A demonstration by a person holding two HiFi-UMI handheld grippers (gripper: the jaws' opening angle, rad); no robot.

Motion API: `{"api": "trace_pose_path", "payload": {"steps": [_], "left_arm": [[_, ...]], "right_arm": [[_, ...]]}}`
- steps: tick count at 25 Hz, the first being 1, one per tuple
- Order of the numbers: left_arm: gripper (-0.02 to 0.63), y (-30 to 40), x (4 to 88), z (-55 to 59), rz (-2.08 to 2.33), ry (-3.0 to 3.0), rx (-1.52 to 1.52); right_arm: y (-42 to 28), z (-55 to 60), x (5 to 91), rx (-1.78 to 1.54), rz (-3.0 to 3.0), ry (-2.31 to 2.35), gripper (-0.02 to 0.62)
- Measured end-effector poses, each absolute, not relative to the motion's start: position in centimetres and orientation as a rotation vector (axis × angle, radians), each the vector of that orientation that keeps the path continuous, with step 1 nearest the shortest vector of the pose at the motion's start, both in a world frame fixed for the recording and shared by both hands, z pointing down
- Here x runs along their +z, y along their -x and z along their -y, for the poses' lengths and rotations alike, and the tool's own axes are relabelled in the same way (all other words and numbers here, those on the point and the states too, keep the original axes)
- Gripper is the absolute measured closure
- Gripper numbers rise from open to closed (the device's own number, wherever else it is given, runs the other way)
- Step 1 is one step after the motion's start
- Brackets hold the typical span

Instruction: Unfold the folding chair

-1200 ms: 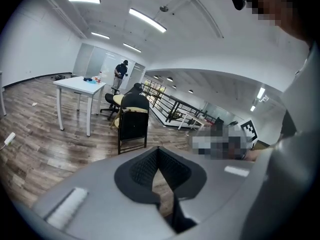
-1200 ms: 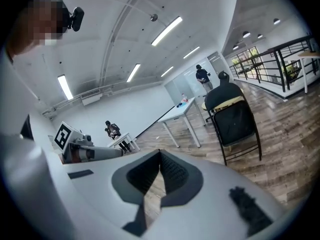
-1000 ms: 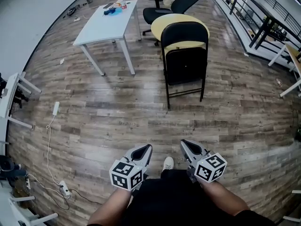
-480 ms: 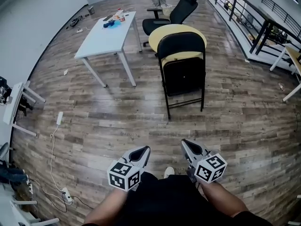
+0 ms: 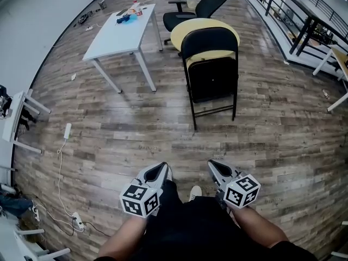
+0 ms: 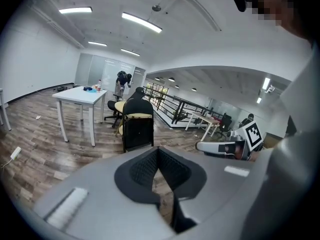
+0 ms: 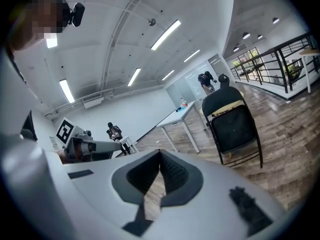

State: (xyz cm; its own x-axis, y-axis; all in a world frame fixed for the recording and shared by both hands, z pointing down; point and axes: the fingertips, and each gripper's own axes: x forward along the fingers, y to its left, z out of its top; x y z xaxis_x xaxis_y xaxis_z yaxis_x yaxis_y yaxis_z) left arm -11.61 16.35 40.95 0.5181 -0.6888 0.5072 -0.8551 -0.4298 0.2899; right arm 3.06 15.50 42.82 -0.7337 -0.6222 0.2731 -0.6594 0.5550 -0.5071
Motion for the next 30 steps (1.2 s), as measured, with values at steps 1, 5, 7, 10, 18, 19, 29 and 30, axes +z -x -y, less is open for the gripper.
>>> {"api": "trace_pose_path", "payload": {"steps": [1, 5, 7, 10, 18, 19, 29, 30], "left_arm": [[0.598, 11.8, 41.1, -16.3, 1.257, -2.245, 0.431], [0.598, 12.0, 41.3, -16.3, 1.266, -2.27, 0.444], [0.598, 12.0, 41.4, -16.1, 1.266, -2.276, 0.431], [0.598, 12.2, 41.7, -16.0, 1.257, -2.267, 0.412], [0.598, 13.6, 42.8, -15.4, 1.232, -2.239, 0.394], [0.598, 13.7, 42.9, -15.2, 1.228, -2.238, 0.392], [0.598, 17.3, 44.8, -12.3, 1.208, -2.195, 0.385], [0.598, 17.8, 44.9, -11.9, 1.207, -2.19, 0.384]], "right_arm": [[-2.8, -15.3, 42.8, 0.927, 2.715, -1.119, 0.589], [-2.5, -15.0, 42.7, 0.97, 2.711, -1.134, 0.589], [-2.4, -14.9, 42.9, 0.972, 2.702, -1.142, 0.589], [-2.2, -15.0, 43.4, 0.974, 2.68, -1.138, 0.589], [0.1, -14.3, 43.7, 0.966, 2.659, -1.11, 0.589], [0.4, -14.1, 43.8, 0.964, 2.656, -1.106, 0.589], [3.5, -11.6, 45.4, 0.975, 2.596, -1.096, 0.589], [3.9, -11.3, 45.4, 0.976, 2.592, -1.094, 0.589]]}}
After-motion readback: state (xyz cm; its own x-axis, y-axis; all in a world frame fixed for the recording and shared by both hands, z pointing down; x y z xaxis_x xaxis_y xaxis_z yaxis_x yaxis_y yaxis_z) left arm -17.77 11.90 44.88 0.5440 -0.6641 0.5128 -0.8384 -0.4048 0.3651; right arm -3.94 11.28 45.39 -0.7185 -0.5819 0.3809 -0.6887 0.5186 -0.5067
